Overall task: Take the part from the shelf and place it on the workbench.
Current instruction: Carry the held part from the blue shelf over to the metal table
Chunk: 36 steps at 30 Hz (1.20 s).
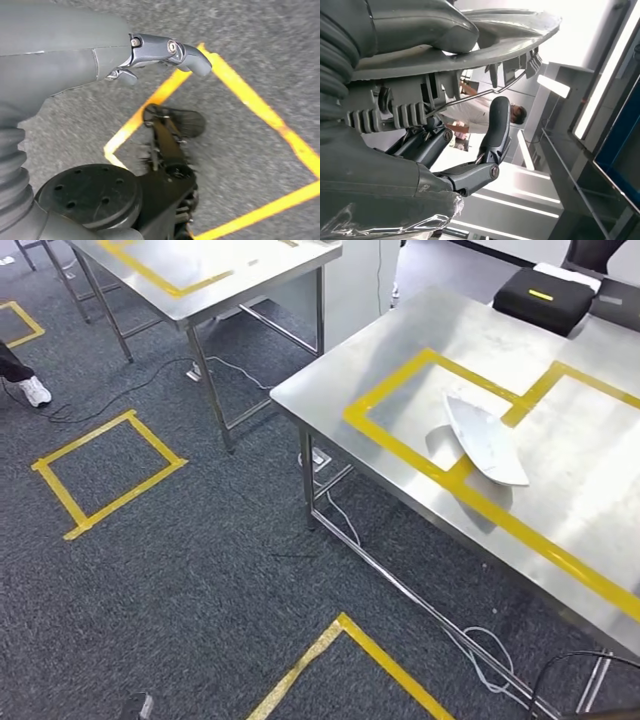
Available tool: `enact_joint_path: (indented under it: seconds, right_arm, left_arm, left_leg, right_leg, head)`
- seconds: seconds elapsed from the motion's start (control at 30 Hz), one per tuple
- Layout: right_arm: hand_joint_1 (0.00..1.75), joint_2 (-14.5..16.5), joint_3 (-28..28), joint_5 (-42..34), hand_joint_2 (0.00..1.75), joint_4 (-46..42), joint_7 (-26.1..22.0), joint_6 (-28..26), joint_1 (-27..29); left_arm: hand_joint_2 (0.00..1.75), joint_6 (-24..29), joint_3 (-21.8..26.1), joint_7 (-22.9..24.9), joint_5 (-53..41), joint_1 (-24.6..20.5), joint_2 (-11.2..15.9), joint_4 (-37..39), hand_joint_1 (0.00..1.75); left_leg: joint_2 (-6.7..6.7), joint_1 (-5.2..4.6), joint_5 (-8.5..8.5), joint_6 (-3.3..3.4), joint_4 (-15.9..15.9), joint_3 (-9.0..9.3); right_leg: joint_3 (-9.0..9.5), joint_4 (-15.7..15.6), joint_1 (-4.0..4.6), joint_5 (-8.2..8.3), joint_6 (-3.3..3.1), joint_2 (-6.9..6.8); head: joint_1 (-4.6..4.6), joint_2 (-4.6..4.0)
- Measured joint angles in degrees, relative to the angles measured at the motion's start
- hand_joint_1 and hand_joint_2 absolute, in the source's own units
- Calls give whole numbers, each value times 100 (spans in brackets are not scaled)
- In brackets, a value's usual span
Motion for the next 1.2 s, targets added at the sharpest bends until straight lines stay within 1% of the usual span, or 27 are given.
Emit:
enact_joint_path:
  seconds: [0.03, 0.1, 0.13, 0.17, 0.23, 0.3, 0.33, 0.4, 0.43, 0.47, 0.5, 0.57, 0.6, 0.63, 0.7, 0.73, 0.77, 0.8, 0.87, 0.9, 0.93, 0.97, 1.0, 1.03, 1.1, 1.17, 1.2]
  right_arm:
    - [175, 0, 0, 13, 175, 0, 1, -5, -1]
    - [175, -1, 0, 24, 175, 0, 8, -16, 5]
    - [175, -1, 2, 33, 175, -4, 16, -17, 6]
    - [175, -2, 8, 43, 175, -10, 23, -18, 4]
    - [175, -2, 25, 60, 175, -28, 31, -21, -18]
    - [175, -1, 36, 63, 175, -42, 32, -27, -29]
    - [175, -1, 39, 66, 175, -46, 34, -27, -27]
    - [175, 0, 49, 67, 175, -48, 38, -15, -24]
    - [175, 0, 59, 56, 175, -48, 41, -2, -22]
    - [175, 0, 72, 40, 175, -47, 45, 13, -21]
    - [175, 0, 89, 22, 175, -46, 49, 28, -20]
    - [175, 0, 124, -8, 175, -46, 53, 46, -23]
    - [175, 0, 141, -13, 175, -45, 54, 52, -24]
    - [175, -1, 155, -19, 175, -44, 55, 58, -24]
    - [175, -1, 172, -26, 175, -43, 58, 65, -9]
    - [175, -1, 175, -30, 175, -44, 61, 65, 0]
    - [175, -1, 175, -30, 175, -45, 62, 64, 6]
    - [175, -1, 177, -32, 175, -45, 61, 64, 2]
    - [175, -2, 181, -35, 175, -45, 58, 64, -12]
    - [175, -2, 183, -36, 175, -43, 57, 64, -14]
    - [175, -2, 184, -36, 175, -39, 58, 63, -10]
    - [175, -2, 184, -34, 175, -36, 58, 61, -7]
    - [175, -2, 184, -32, 175, -32, 59, 58, -6]
    - [175, -2, 184, -30, 175, -31, 58, 55, -6]
    - [175, -2, 184, -29, 175, -28, 56, 50, -12]
    - [175, -2, 187, -26, 175, -25, 54, 49, -16]
    - [175, -2, 189, -21, 175, -26, 52, 49, -15]
  left_arm:
    - [175, -2, 0, -2, -4, 13, -7, 0, 0]
    - [175, -6, 2, -19, -1, 12, -29, -1, 0]
    - [175, -7, 2, -23, 6, -1, -42, -1, 0]
    - [175, -5, 3, -23, 16, -27, -51, -1, 0]
    - [175, 5, 2, -10, 38, -74, -62, -2, 0]
    - [175, 4, 3, 3, 67, -98, -77, -4, 0]
    - [175, -4, 3, 4, 84, -100, -85, -4, 0]
    - [175, -25, 5, -9, 116, -98, -84, -4, 0]
    - [175, -33, 5, -24, 129, -97, -82, -4, 0]
    - [175, -40, 6, -44, 137, -96, -80, -4, 0]
    - [175, -46, 7, -65, 141, -95, -76, -4, 0]
    - [175, -60, 11, -93, 147, -85, -75, -4, 0]
    - [175, -66, 15, -97, 149, -81, -74, -4, 0]
    - [175, -71, 19, -97, 150, -75, -74, -4, 0]
    - [175, -79, 22, -99, 150, -76, -68, -4, 0]
    - [175, -82, 22, -100, 150, -82, -68, -4, 0]
    - [175, -85, 22, -103, 150, -91, -67, -5, 0]
    - [175, -86, 22, -104, 150, -98, -63, -5, 0]
    - [175, -85, 23, -105, 150, -100, -52, -7, 0]
    - [175, -81, 23, -101, 149, -97, -50, -7, 0]
    - [175, -77, 22, -97, 146, -96, -51, -7, 0]
    - [175, -73, 22, -93, 145, -95, -52, -7, 0]
    - [175, -70, 22, -90, 143, -95, -53, -7, 0]
    - [175, -69, 22, -89, 142, -95, -53, -7, 0]
    - [175, -68, 24, -88, 142, -96, -47, -7, 0]
    - [175, -64, 26, -84, 143, -100, -41, -7, 0]
    - [175, -63, 26, -81, 143, -104, -42, -7, 0]
  left_leg:
    - [-4, -13, -137, 15, -7, 170]
    - [-24, -38, -389, 6, 23, 436]
    - [-33, -37, -482, -10, 37, 519]
    - [-42, -36, -509, -32, 95, 559]
    - [-34, -35, -370, -95, 443, 401]
    - [-17, -20, -273, -190, 1123, -50]
    - [-9, 10, -395, -239, 1439, -297]
    - [4, 96, -880, -326, 1793, -701]
    - [11, 143, -1052, -369, 1808, -823]
    - [15, 188, -1061, -412, 1699, -876]
    - [12, 231, -877, -457, 1460, -862]
    - [-108, 331, -231, -556, 747, -734]
    - [-174, 365, -1, -580, 468, -685]
    - [-230, 386, 130, -571, 304, -664]
    - [-196, 373, 192, -467, 268, -649]
    - [-148, 371, 234, -404, 266, -629]
    - [-91, 368, 250, -349, 263, -606]
    - [-32, 364, 252, -301, 257, -583]
    - [85, 325, 211, -232, 257, -543]
    - [143, 300, 186, -211, 259, -525]
    - [199, 279, 158, -196, 262, -503]
    - [252, 263, 126, -189, 264, -473]
    - [304, 252, 90, -189, 265, -430]
    - [354, 245, 48, -194, 265, -376]
    - [438, 213, -29, -233, 271, -281]
    - [524, 184, -69, -281, 273, -241]
    - [580, 183, -81, -304, 269, -231]
  right_leg:
    - [-115, -311, 36, 460, -61, 0]
    - [-279, -912, 127, 1718, -174, 21]
    - [-301, -1078, 164, 2153, -211, 40]
    - [-292, -1137, 188, 2283, -228, 57]
    - [-178, -1177, 158, 2203, -251, 61]
    - [-54, -1256, 97, 2131, -267, 47]
    - [3, -1277, 74, 2079, -263, 55]
    - [118, -1287, 16, 1964, -226, 91]
    - [188, -1282, -17, 1899, -194, 123]
    - [263, -1275, -53, 1835, -159, 155]
    - [340, -1265, -90, 1768, -116, 194]
    - [455, -1225, -148, 1652, -24, 288]
    - [477, -1199, -165, 1601, 23, 340]
    - [472, -1175, -177, 1553, 73, 399]
    - [449, -1165, -204, 1485, 169, 511]
    - [444, -1149, -216, 1453, 208, 514]
    - [420, -1073, -215, 1392, 233, 442]
    - [337, -875, -211, 1268, 252, 324]
    - [-14, -157, -196, 899, 271, 69]
    - [-219, 221, -195, 753, 275, 13]
    - [-356, 446, -192, 715, 273, -7]
    - [-391, 460, -185, 793, 263, -17]
    - [-303, 232, -175, 983, 245, -41]
    - [-123, -161, -160, 1227, 223, -112]
    - [212, -841, -105, 1537, 163, -340]
    - [292, -1026, -66, 1570, 112, -403]
    - [279, -1033, -69, 1577, 88, -323]
  head:
    - [1, -1]
    - [-21, -3]
    - [-37, -3]
    - [-41, -3]
    - [-26, -2]
    - [-19, -2]
    - [-23, -2]
    - [-24, -2]
    - [-24, -2]
    - [-24, -2]
    - [-24, -2]
    - [-32, -2]
    - [-43, -2]
    - [-54, -2]
    - [-63, -2]
    - [-60, -2]
    - [-43, -2]
    - [-23, -2]
    - [11, -2]
    - [15, -2]
    - [15, -2]
    - [15, -2]
    - [15, -2]
    - [15, -2]
    - [16, -2]
    - [13, -2]
    - [11, -2]
